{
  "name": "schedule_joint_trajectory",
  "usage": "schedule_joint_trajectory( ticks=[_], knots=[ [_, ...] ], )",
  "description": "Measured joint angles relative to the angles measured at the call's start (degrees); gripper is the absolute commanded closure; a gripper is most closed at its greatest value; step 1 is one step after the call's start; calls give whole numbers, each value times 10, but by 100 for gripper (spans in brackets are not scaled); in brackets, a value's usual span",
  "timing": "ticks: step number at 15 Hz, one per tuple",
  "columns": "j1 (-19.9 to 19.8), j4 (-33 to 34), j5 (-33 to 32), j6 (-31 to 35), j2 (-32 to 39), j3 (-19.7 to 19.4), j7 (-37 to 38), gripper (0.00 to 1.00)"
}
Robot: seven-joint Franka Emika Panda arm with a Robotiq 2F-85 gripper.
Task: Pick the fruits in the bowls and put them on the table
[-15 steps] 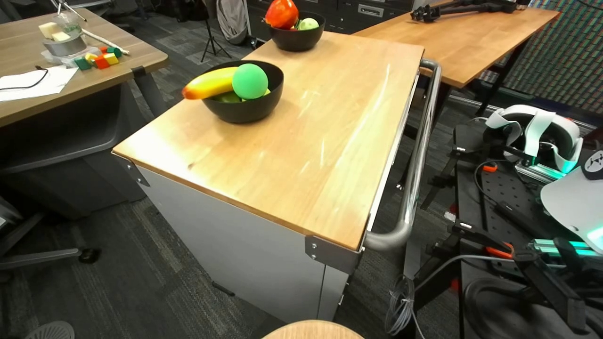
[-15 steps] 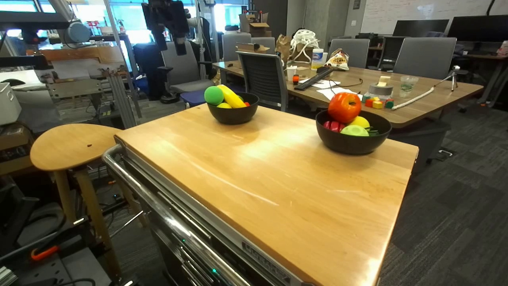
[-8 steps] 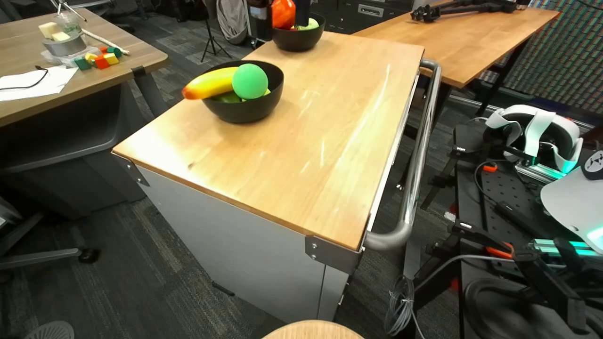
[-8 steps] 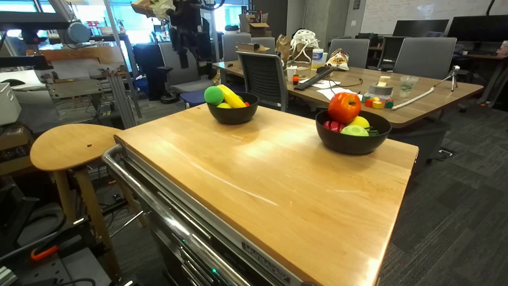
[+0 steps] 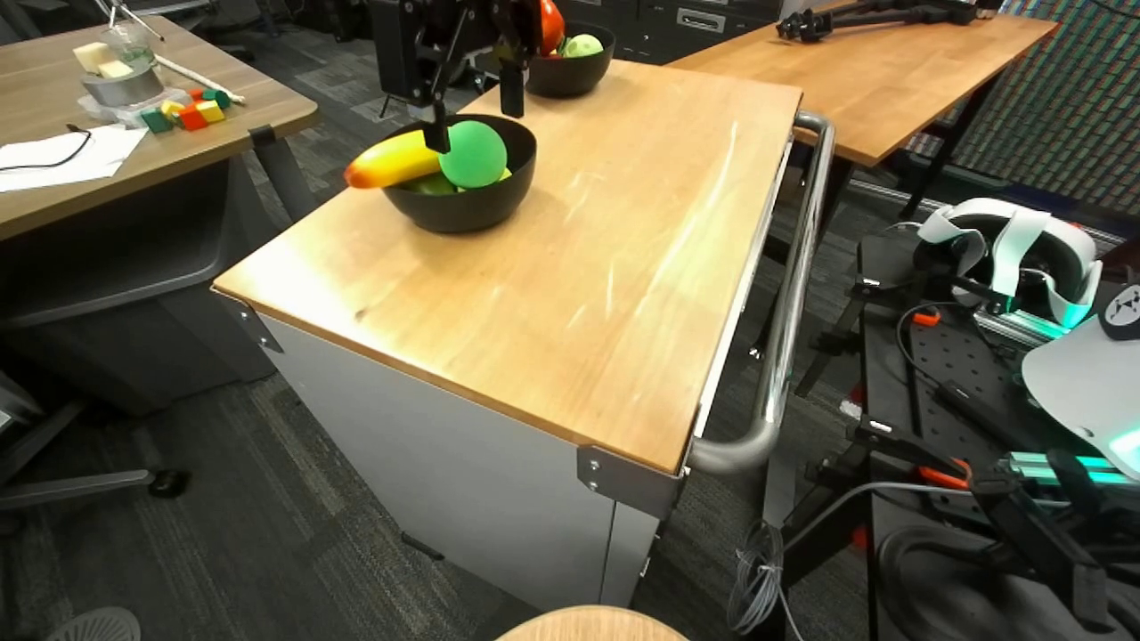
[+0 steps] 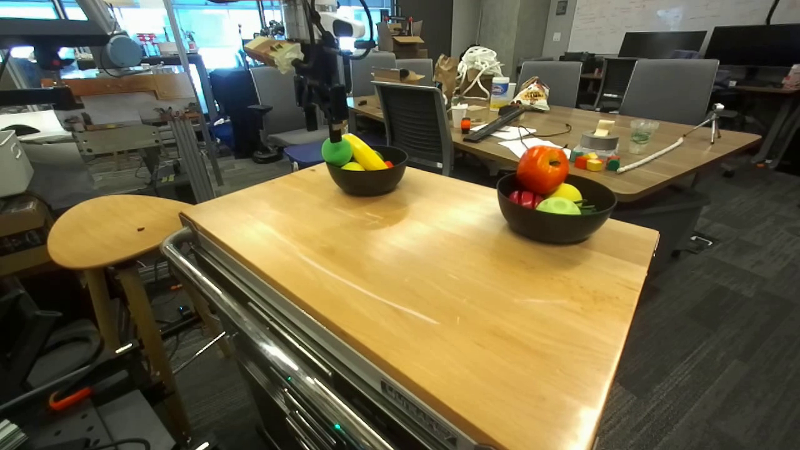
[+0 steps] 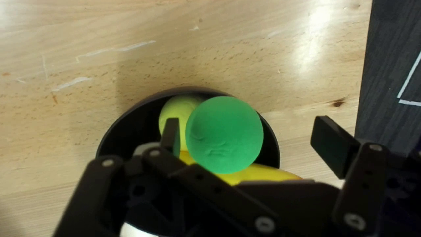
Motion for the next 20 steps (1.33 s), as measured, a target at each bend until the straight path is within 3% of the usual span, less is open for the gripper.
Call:
schedule_joint_trajectory(
  ticks=[2,3,5,8,11,15,20],
  knots=[
    [8,11,-11,0,17,-7,7,15],
    [13,16,-16,0,24,-12,10,29],
    [18,24,-21,0,33,-20,14,47],
    [21,32,-22,0,40,-29,18,68],
    [21,37,-21,-2,40,-32,29,75],
    [25,38,-19,-16,21,-31,38,76],
    [59,3,-21,-75,-82,-6,39,76]
  ],
)
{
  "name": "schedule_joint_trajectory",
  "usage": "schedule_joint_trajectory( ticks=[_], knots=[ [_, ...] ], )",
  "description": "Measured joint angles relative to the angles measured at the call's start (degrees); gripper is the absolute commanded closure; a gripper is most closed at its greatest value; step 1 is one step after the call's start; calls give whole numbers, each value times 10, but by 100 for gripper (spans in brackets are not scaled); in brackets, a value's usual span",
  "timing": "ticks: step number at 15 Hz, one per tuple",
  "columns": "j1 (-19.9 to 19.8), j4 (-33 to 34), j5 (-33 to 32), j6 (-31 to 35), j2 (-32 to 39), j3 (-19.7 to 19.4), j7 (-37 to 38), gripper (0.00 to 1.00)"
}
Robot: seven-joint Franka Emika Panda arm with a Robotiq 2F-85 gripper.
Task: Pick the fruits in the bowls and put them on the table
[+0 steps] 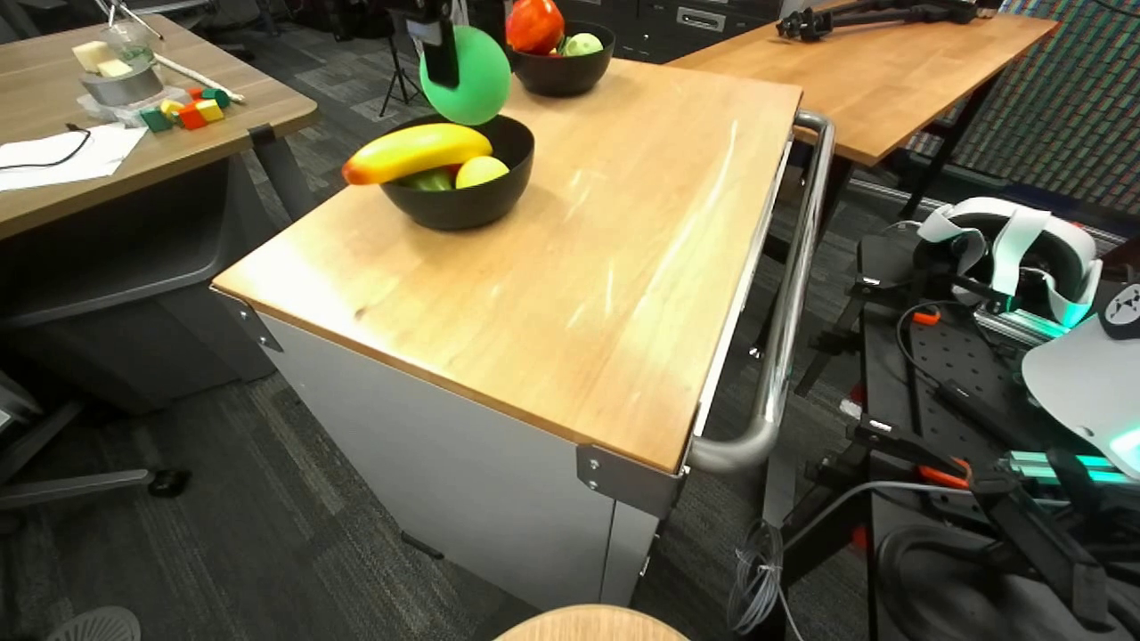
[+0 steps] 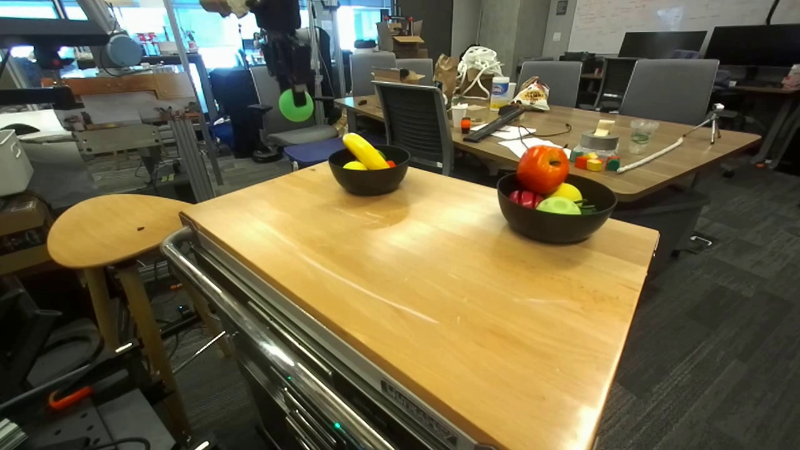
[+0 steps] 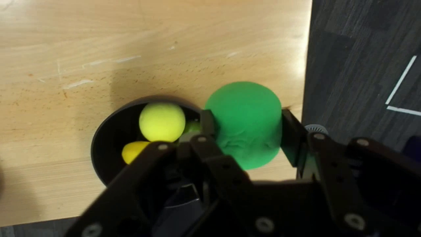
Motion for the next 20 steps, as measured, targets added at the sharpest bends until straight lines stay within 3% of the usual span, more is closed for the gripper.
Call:
schedule_joint_trajectory(
  ticks=[4,11,12,13,17,20],
  knots=[
    [17,-43,0,-34,-36,31,1,76],
    [8,-74,-2,-28,34,22,8,76],
    [7,-74,-2,-26,45,19,8,46],
    [6,-73,-2,-25,55,17,8,25],
    [4,-68,1,-24,69,11,3,0],
    [2,-56,2,-28,62,10,-17,0]
  ],
)
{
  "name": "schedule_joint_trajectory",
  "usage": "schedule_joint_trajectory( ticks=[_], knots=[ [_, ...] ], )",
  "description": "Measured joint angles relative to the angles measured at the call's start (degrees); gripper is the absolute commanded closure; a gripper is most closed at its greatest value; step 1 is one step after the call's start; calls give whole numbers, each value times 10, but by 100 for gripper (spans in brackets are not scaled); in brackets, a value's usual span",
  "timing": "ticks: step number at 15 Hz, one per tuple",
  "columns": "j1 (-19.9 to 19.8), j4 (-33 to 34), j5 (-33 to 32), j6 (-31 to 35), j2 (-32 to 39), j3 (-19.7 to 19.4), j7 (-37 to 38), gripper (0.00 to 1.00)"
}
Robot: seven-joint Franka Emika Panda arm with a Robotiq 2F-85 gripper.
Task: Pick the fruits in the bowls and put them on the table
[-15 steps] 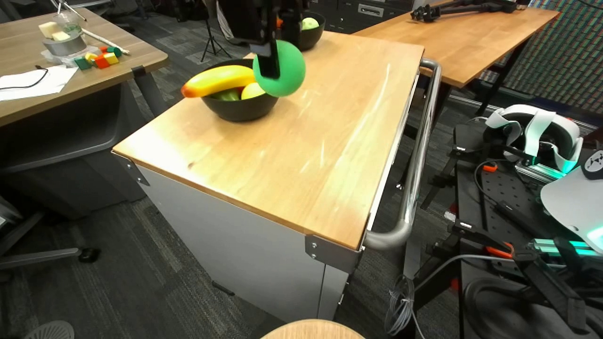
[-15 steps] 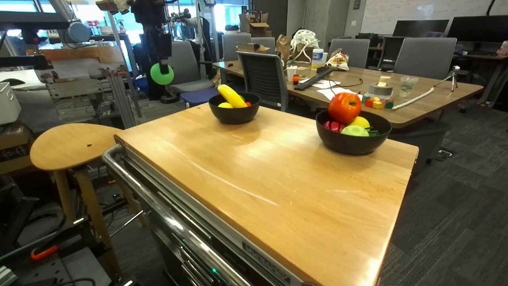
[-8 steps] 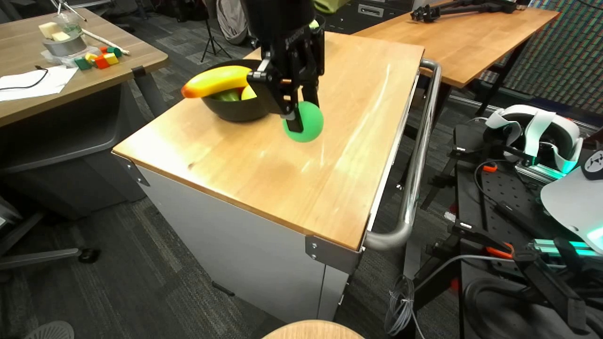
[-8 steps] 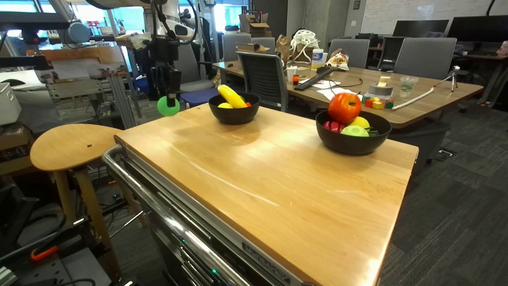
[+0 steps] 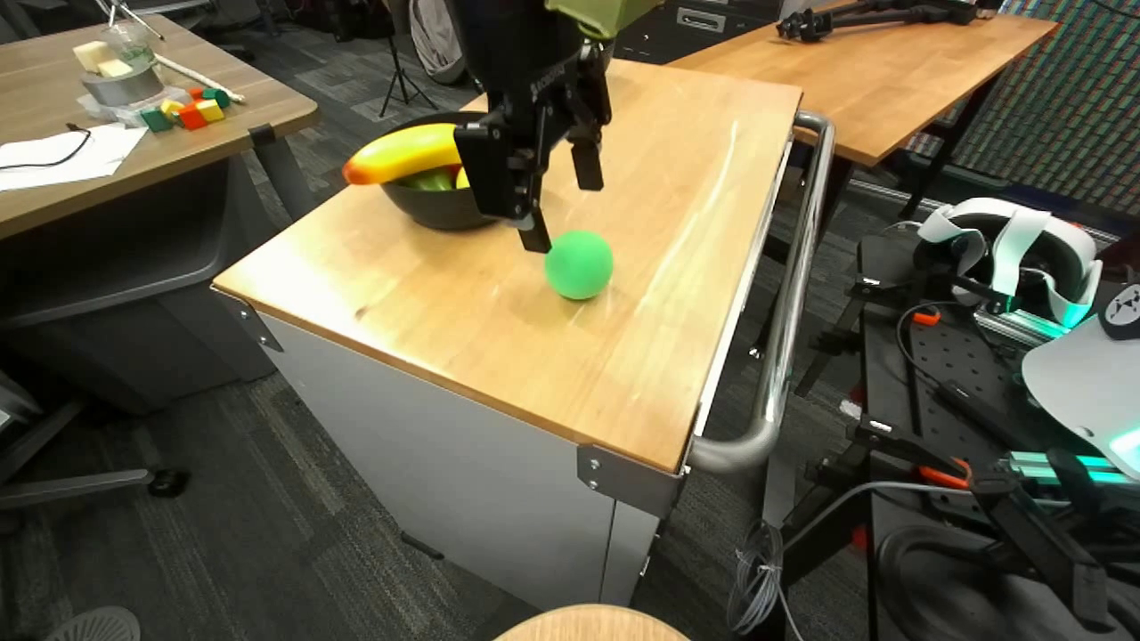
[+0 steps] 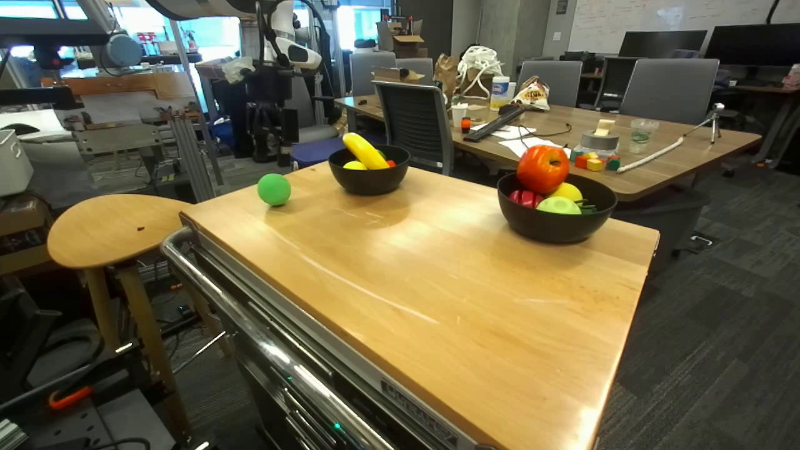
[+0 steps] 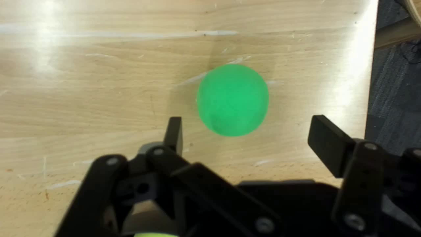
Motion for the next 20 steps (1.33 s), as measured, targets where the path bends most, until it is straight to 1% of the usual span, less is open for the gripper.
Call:
schedule_joint_trajectory(
  ticks=[1,2,5,7,8,9,11,13,16,19,20],
  knots=[
    [-2,6,0,-14,-8,0,-21,0],
    [-5,17,3,-45,-18,0,-52,0],
    [-23,63,9,-180,-59,-2,-167,0],
    [-40,105,-13,-268,-80,-11,-249,0],
    [-46,125,-22,-299,-86,-16,-276,0],
    [-51,137,-24,-314,-90,-19,-292,0],
    [-54,141,-24,-319,-90,-21,-299,0],
    [-53,130,-24,-265,-88,-20,-299,0],
    [-53,114,-37,-136,-74,-20,-309,0],
    [-51,120,-50,-17,-39,-16,-314,0],
    [-50,126,-50,8,-22,-15,-314,0]
  ],
)
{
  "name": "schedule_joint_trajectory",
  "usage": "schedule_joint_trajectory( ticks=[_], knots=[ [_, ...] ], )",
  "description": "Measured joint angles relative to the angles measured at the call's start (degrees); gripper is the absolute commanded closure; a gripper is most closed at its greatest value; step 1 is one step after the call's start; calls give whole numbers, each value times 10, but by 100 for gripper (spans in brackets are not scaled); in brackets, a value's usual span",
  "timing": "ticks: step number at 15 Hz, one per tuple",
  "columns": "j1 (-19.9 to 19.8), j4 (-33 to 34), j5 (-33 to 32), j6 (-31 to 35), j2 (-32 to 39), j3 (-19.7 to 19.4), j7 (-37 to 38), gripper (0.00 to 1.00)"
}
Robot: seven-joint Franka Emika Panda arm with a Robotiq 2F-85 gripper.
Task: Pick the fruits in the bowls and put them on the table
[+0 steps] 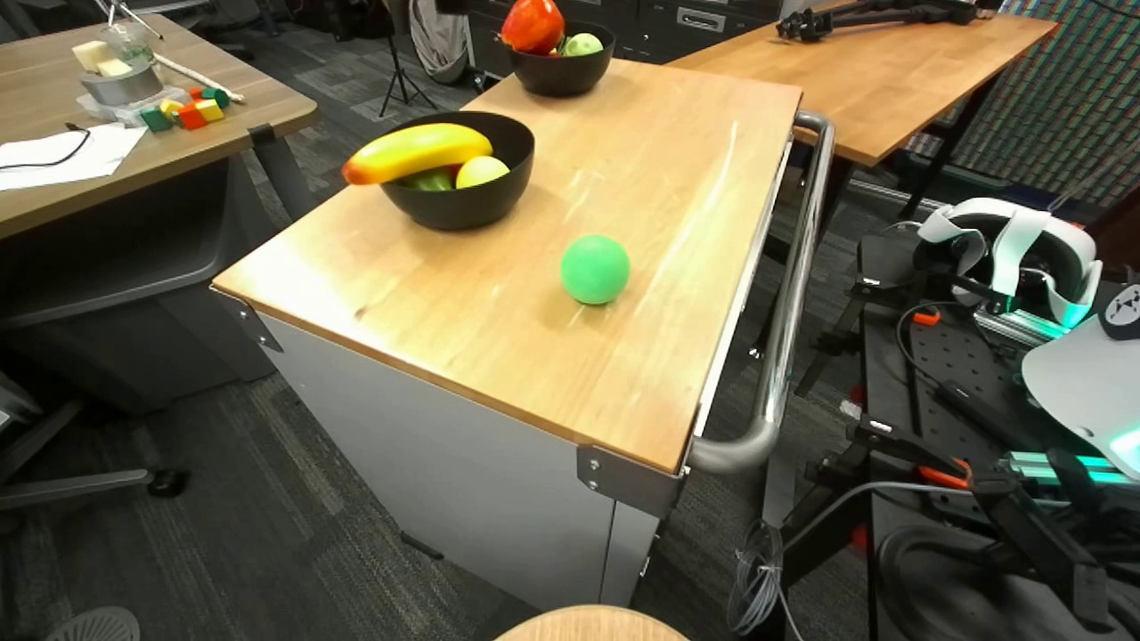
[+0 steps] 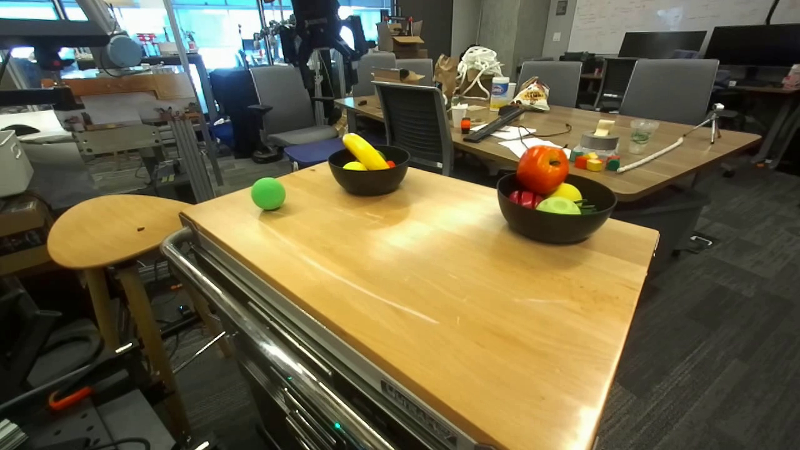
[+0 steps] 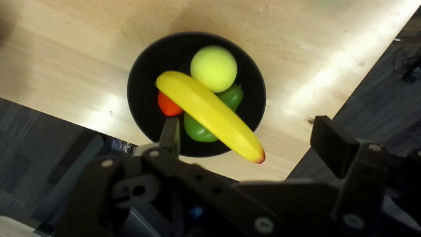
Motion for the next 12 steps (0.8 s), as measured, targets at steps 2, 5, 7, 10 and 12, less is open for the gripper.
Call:
schedule_joint_trajectory(
  ticks=[2,5,7,10,12],
  knots=[
    [2,20,1,15,36,2,0,0],
    [2,40,1,18,61,2,0,0],
    [2,38,-11,20,62,2,-1,0],
    [5,31,-65,40,62,2,-24,0],
    [5,31,-67,13,63,4,-76,0]
  ],
)
